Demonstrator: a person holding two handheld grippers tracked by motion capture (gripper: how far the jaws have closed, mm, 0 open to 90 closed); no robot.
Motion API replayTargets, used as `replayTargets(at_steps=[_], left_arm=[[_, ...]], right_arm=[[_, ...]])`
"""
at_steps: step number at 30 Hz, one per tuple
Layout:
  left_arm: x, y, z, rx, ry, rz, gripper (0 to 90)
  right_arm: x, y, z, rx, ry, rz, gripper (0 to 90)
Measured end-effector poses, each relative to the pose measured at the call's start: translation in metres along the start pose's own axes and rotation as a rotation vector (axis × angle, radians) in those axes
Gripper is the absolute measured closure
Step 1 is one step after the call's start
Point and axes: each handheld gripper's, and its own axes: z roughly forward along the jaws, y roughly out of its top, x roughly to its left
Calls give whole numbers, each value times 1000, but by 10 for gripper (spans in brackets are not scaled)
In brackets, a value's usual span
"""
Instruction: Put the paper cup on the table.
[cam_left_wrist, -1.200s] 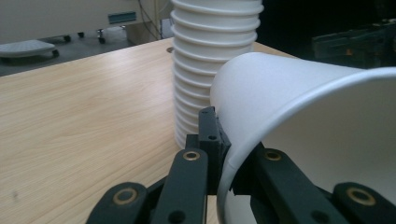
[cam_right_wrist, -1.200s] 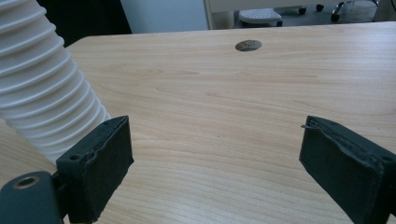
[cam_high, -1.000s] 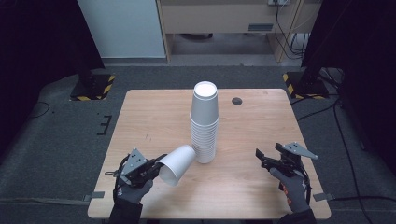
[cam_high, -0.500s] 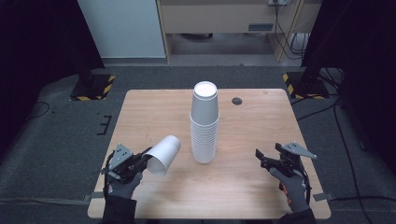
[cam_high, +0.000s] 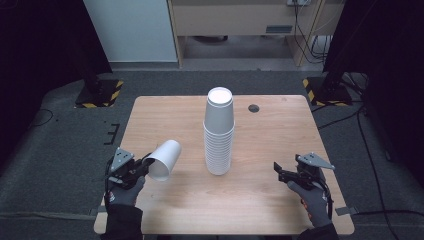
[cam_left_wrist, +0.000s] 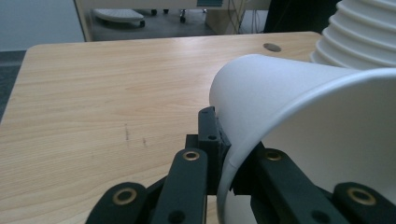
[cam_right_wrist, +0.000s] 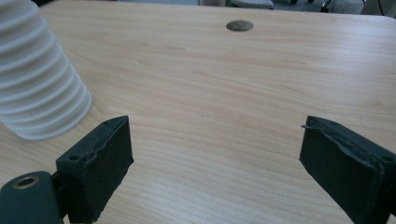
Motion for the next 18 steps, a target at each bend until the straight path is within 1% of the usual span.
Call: replayTargets(at_steps=[2, 4, 10, 11, 14, 16, 18], left_arm=[[1, 0, 2, 16, 4, -5, 852], [2, 1, 3, 26, 10, -9, 852], [5, 6, 9, 63, 35, -18, 852], [6, 7, 10, 70, 40, -19, 852], [7, 7, 12, 81, 49, -15, 852], [8, 7, 13, 89, 56, -4, 852], [9, 9, 14, 96, 70, 3, 852]], right_arm=[[0, -1, 1, 18, -13, -19, 95], [-1, -2, 1, 25, -20, -27, 94], [-6, -3, 3, 44, -37, -21, 93], [-6, -4, 3, 47, -39, -27, 93], [-6, -4, 4, 51, -39, -29, 93], [-6, -4, 4, 53, -41, -29, 93], [-6, -3, 3, 54, -44, -30, 92]])
